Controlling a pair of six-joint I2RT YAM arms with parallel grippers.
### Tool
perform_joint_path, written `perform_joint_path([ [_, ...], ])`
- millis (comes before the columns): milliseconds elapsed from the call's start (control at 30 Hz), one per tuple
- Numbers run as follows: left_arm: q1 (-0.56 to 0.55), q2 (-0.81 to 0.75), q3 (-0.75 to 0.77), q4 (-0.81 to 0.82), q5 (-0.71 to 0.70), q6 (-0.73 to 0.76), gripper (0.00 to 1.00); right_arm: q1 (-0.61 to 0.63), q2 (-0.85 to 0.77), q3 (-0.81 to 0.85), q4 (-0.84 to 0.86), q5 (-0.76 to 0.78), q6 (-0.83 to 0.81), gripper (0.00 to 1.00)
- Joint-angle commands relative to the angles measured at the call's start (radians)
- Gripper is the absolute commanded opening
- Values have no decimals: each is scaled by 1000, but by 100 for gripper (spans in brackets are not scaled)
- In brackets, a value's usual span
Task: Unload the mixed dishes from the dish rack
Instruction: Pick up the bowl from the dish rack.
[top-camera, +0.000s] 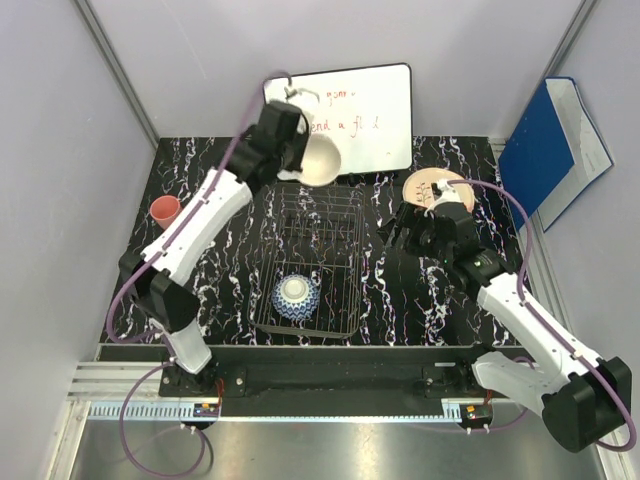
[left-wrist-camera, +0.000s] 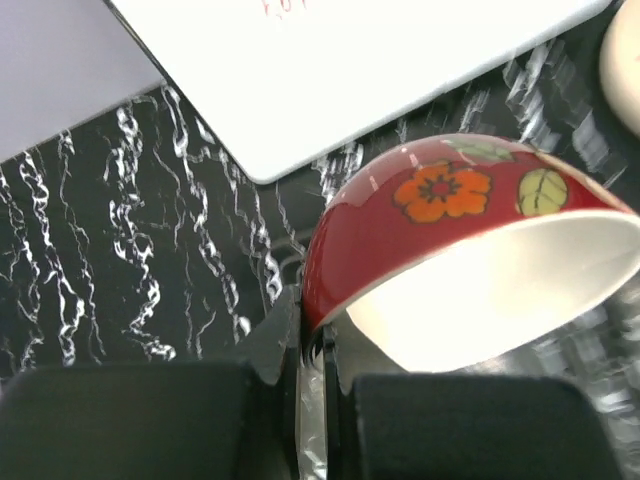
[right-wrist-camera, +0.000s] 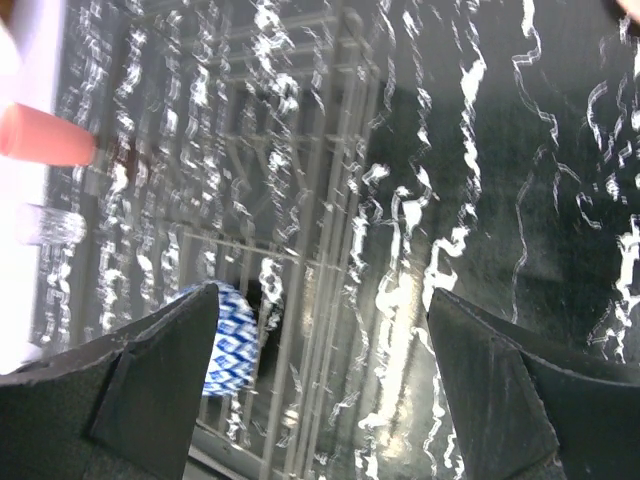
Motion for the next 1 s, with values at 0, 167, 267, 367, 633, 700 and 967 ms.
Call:
perform_joint_path([
  [0,0,100,495,-352,68,-319,0,8,8,190,-97,61,-16,93],
  [167,0,131,532,-489,232,-475,0,11,59,359,-239,112,-5,93],
  [267,-5,133,480,-500,314,-524,0,10,62,431,-282,138,19,93],
  [367,-44,114,416,-494,303,-552,0,10,85,497,-334,166,29,93],
  [633,-115,91,332,-470,300,-583,0,24,123,523,-382,120,29,91],
  [700,-132,97,333,-468,306,-586,0,31,139,514,-389,115,22,91],
  [967,-157,146,360,-470,312,-586,0,68,126,494,-385,113,12,90],
])
